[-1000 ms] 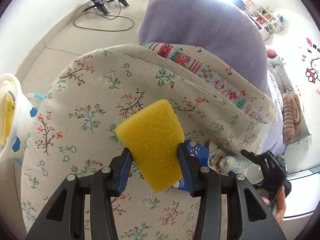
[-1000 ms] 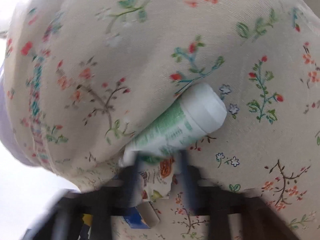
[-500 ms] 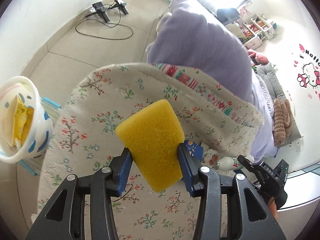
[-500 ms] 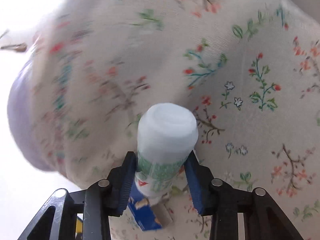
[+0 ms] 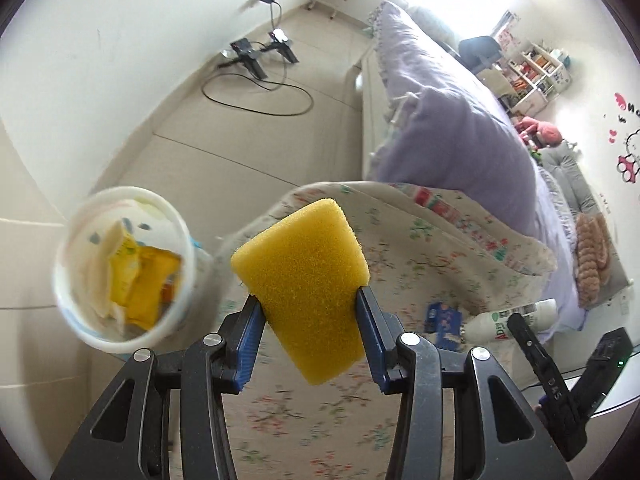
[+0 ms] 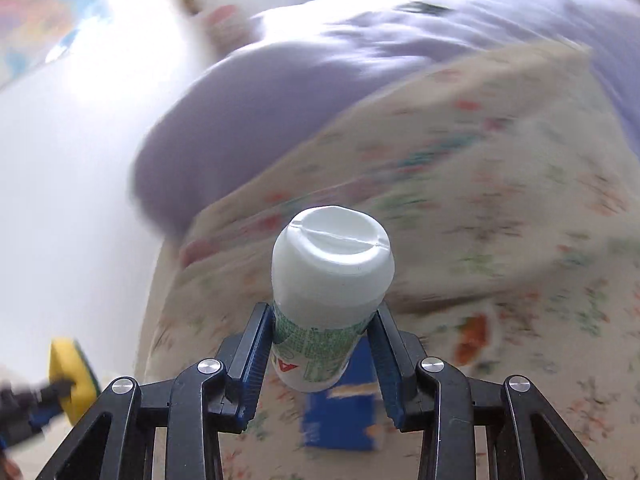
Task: Collect trash
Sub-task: 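Carry sponge and bottle over the white bucket and open both tools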
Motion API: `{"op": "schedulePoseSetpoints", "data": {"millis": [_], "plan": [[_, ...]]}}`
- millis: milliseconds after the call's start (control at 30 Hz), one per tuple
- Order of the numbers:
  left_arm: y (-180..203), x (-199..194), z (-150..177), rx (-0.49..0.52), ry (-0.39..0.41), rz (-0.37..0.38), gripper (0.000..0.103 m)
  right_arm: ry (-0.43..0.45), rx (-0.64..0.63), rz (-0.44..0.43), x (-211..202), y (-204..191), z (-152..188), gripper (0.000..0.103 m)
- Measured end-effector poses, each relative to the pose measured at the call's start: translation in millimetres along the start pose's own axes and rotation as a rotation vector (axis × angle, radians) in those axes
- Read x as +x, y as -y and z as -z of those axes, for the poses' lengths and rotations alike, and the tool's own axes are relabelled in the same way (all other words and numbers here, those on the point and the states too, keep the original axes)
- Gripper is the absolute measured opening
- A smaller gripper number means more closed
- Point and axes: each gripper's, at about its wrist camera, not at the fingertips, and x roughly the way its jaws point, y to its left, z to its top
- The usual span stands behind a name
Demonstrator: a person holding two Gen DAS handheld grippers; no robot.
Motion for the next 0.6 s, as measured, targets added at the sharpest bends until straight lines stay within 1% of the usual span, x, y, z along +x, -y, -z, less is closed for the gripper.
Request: {"op": "schedulePoseSetpoints", "data": {"millis": [33, 133, 167, 200, 267, 300, 333, 433, 533, 600], "plan": [[-6.2, -2.6, -1.2, 0.003, 0.007, -0.02, 0.048, -0.002, -0.04, -0.01, 1.9, -12.3, 5.0, 0.043], [-20.8, -6.6, -4.9, -0.003, 0.01, -0.044, 0.048, 0.0, -0.148, -0.039, 17.4, -52.6, 24.1, 0.043], [-26.5, -7.7, -6.4, -0.004, 0.01, -0.052, 0.048, 0.002, -0.173, -0.048, 22.1, -52.5, 21.6, 0.043], [-32.2, -8.8, -8.0, -0.003, 0.011, -0.066, 0.048, 0.004, -0.196, -0.06, 25.9, -64.7, 30.0, 0.043], [-40.5, -8.6, -10.8, -0.001, 0.008, -0.096, 0.048, -0.001, -0.235, -0.085, 28.7, -72.3, 43.1, 0.043], [-44.9, -7.9, -12.5, -0.003, 0.002, -0.105, 0.048, -0.004, -0.247, -0.091, 35.6, -78.3, 45.1, 0.043], [-48.5, -7.4, -14.1, -0.007, -0.004, -0.105, 0.048, -0.011, -0.259, -0.103, 33.9, -88.5, 52.2, 0.043], [-58.2, -8.1, -18.3, -0.005, -0.011, -0.104, 0.048, -0.048, -0.253, -0.147, 40.1, -104.4, 57.0, 0.043], [-70.4, -8.9, -24.6, 0.0, -0.007, -0.142, 0.048, -0.06, -0.26, -0.175, 48.6, -122.3, 62.7, 0.043], [-88.9, -8.5, -31.1, -0.03, -0.005, -0.173, 0.048, -0.068, -0.261, -0.194, 53.3, -134.0, 66.0, 0.043]]}}
